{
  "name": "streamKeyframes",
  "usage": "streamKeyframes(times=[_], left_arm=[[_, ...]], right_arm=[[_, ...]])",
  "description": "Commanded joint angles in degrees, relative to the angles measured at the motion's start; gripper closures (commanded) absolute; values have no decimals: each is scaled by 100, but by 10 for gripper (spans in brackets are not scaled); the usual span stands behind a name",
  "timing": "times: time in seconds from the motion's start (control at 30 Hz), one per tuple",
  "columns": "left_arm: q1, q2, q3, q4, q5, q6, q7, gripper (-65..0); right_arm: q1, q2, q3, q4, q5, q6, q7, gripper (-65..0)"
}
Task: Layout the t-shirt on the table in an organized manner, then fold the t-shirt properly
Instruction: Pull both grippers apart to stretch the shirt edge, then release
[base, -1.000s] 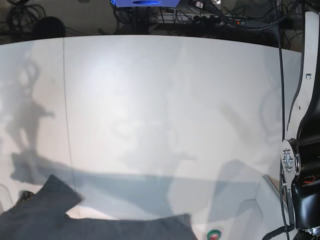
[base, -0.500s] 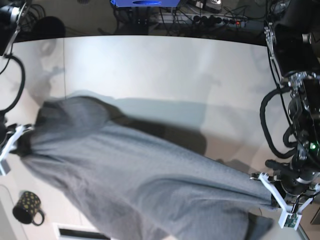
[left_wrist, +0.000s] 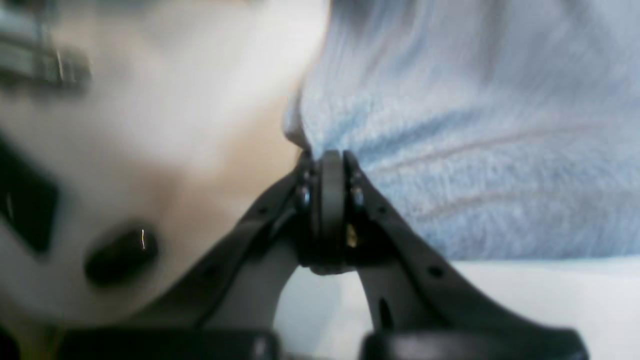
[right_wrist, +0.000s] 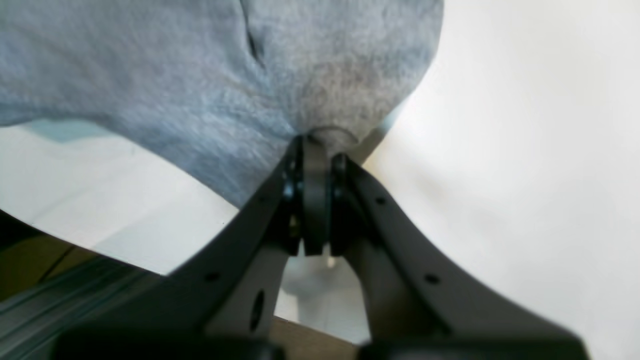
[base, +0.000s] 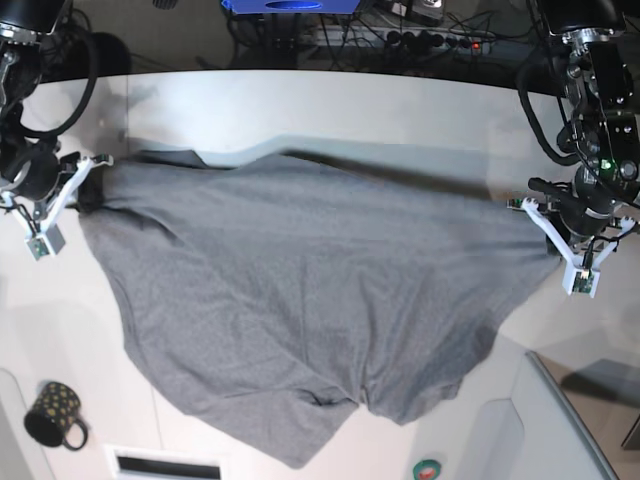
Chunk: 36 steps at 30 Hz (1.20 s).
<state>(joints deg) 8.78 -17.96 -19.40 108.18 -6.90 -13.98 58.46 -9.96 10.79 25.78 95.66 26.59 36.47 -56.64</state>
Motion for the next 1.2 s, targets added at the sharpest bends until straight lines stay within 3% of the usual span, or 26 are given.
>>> streamKeyframes(times=[0.0,0.13,0.37,1.03,1.1,1.17], left_arm=[[-108,7,-43,79,8,22,-206,0],[147,77,-51,-141,8,22,-215,0],[437,218,-60,-801,8,40,-646,0],[815,393,-69,-1469,-9,48,-698,0],[815,411,-69,-1451,-27,48,-698,0],[815,420,-69,-1451,-44,48,-698,0]], right_arm=[[68,60,20,83,80,-38,113,0],[68,16,29,83,80,-47,-213,0],[-37,-134,-7,65,80,-47,-2,0],[-20,-134,29,-339,71,-47,25,-5],[-29,-134,29,-339,71,-47,95,-42],[-46,-134,29,-339,80,-47,244,-141]])
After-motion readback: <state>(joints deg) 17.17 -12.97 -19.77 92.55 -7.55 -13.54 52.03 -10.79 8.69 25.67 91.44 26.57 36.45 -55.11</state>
